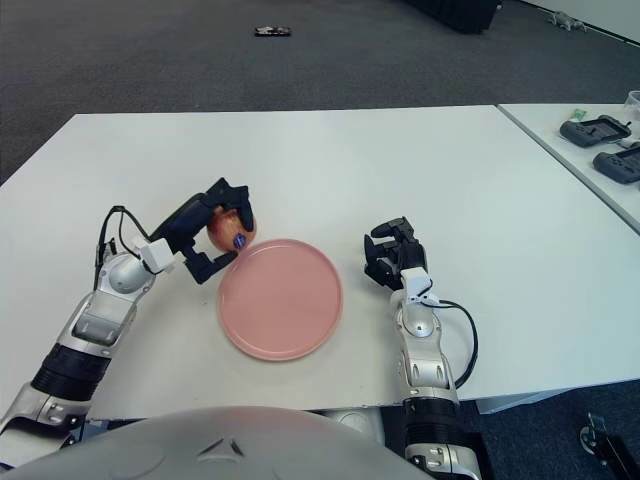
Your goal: Put the apple into the plate.
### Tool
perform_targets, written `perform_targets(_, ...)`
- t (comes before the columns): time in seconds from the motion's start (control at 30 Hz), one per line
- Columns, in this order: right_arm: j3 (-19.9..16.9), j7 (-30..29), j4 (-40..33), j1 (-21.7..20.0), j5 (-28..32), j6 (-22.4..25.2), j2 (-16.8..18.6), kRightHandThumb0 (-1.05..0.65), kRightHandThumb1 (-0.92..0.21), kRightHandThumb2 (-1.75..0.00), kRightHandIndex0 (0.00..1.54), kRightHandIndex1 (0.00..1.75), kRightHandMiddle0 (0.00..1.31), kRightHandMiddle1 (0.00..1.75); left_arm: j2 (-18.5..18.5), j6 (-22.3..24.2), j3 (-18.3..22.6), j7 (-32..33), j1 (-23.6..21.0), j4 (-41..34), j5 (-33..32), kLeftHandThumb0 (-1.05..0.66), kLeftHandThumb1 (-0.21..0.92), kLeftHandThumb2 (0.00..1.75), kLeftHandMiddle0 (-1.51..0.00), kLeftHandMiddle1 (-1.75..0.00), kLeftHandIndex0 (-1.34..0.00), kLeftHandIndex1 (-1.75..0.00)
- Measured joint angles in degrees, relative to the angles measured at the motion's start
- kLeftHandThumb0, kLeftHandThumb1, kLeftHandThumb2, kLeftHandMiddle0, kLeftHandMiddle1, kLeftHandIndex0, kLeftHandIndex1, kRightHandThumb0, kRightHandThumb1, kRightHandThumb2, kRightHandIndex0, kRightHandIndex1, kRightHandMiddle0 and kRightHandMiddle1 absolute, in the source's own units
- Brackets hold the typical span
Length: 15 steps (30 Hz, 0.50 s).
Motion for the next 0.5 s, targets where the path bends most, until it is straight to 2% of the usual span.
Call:
perform_targets(0.3,0.06,-0.01,0.03,-0.02,-0.04,-0.03,0.0,-0.38,-0.69,-0.86,0.5,1.41,0.33,1.75,-0.19,-2.7,-6.93,-7.78,-1.81,1.21,-0.18,0.0,-0.11,1.75,-0.98,-1.59,-0.71,-1.75)
perform_targets(0.5,0.13,-0.02,-0.01,-0.02,-0.05,0.01,0.0,-0.38,-0.69,-0.85,0.5,1.41,0.32,1.75,-0.4,-6.5,-11.45,-9.66,-3.27,5.96,3.34,0.0,-0.11,1.75,-0.99,-1.59,-0.71,-1.75)
